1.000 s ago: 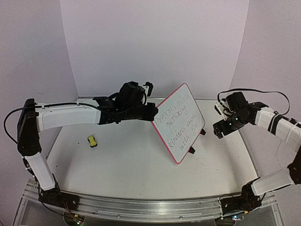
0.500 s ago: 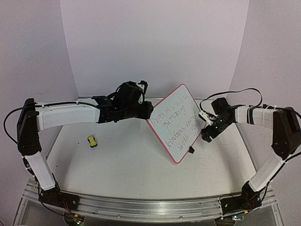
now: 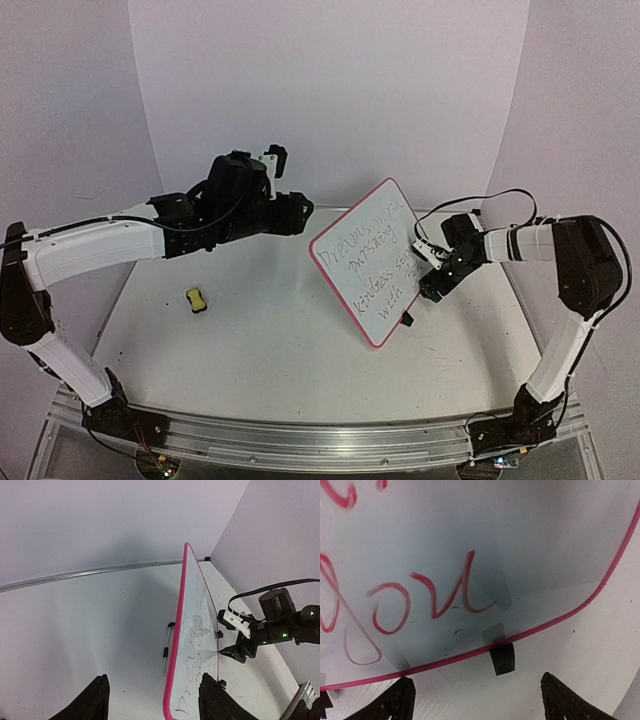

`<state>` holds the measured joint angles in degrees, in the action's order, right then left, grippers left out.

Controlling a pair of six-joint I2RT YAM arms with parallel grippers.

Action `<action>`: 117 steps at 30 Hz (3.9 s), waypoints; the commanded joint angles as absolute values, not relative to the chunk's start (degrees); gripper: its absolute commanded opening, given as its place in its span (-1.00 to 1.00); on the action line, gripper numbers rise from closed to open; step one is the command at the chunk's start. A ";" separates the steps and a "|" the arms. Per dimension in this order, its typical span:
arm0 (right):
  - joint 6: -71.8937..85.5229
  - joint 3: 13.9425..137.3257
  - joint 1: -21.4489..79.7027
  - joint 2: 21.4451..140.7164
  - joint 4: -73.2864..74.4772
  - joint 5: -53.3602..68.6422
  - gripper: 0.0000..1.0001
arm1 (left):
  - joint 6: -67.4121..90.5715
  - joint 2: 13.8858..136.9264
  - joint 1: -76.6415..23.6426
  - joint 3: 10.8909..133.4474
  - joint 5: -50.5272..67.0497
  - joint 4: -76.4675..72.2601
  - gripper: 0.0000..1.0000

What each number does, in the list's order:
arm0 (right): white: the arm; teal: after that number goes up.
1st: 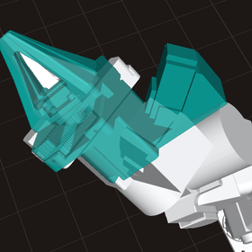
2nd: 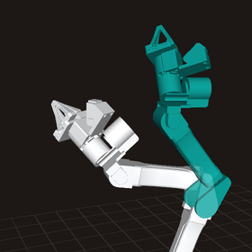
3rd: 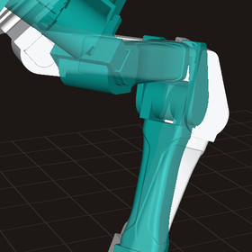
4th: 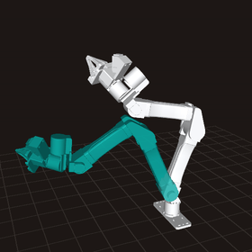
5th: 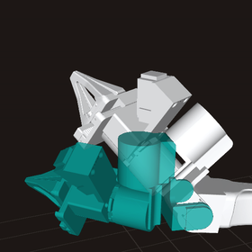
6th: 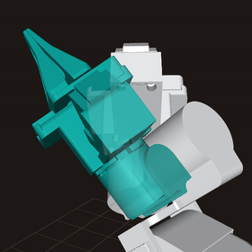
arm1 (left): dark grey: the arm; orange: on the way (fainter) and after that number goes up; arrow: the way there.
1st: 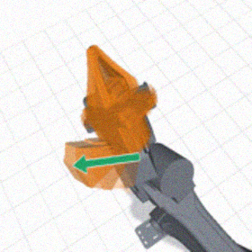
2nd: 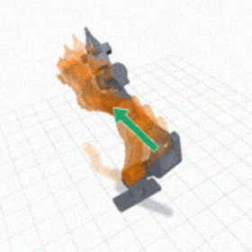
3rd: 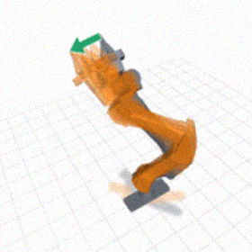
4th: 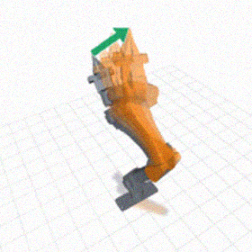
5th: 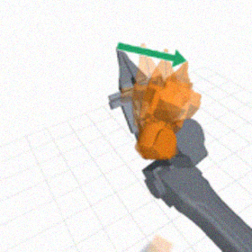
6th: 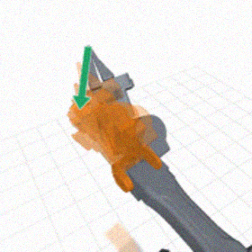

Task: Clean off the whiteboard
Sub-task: Move the whiteboard to the corner of the board, then move the whiteboard to the center of the board, then pick up the whiteboard eraser from the corner of the board.

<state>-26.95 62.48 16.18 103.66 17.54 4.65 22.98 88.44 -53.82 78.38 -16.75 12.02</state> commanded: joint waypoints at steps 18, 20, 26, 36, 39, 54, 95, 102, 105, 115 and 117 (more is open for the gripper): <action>-23.03 58.92 14.20 105.88 5.63 12.95 -0.19 | 23.84 67.31 -53.79 66.49 -25.94 18.19 0.14; -22.17 58.45 14.54 105.57 5.16 13.08 -0.29 | 24.05 66.48 -53.79 65.88 -26.26 18.56 0.14; -18.21 55.44 18.77 102.74 2.60 10.42 -0.73 | 24.39 65.53 -53.78 64.88 -26.76 19.07 0.13; 0.78 55.67 33.16 103.77 4.23 -7.11 -0.98 | 24.14 64.55 -53.76 64.14 -27.57 19.59 0.13; 9.67 56.99 37.80 105.78 5.50 -12.03 -1.00 | 24.70 63.55 -53.79 63.58 -27.70 19.89 0.13; 38.03 70.77 51.87 119.89 13.91 -22.96 -1.00 | 26.52 57.84 -53.79 60.48 -32.14 24.61 0.10; 48.28 64.02 61.04 105.38 16.85 -32.36 0.03 | 32.09 56.97 -53.08 53.12 -34.36 24.36 0.94; 35.42 73.49 69.12 105.19 20.03 -35.20 0.31 | 33.31 53.61 -51.44 50.50 -34.50 23.73 0.99; 27.71 82.36 71.09 109.73 19.62 -30.43 0.44 | 33.33 50.74 -51.02 49.98 -35.42 24.31 0.99; 15.17 109.92 72.86 131.23 13.66 -17.41 0.75 | 35.76 42.74 -50.82 52.27 -38.49 32.44 0.99; 13.38 117.71 72.87 136.26 13.55 -16.93 0.82 | 36.12 42.03 -50.81 52.28 -38.51 33.52 0.99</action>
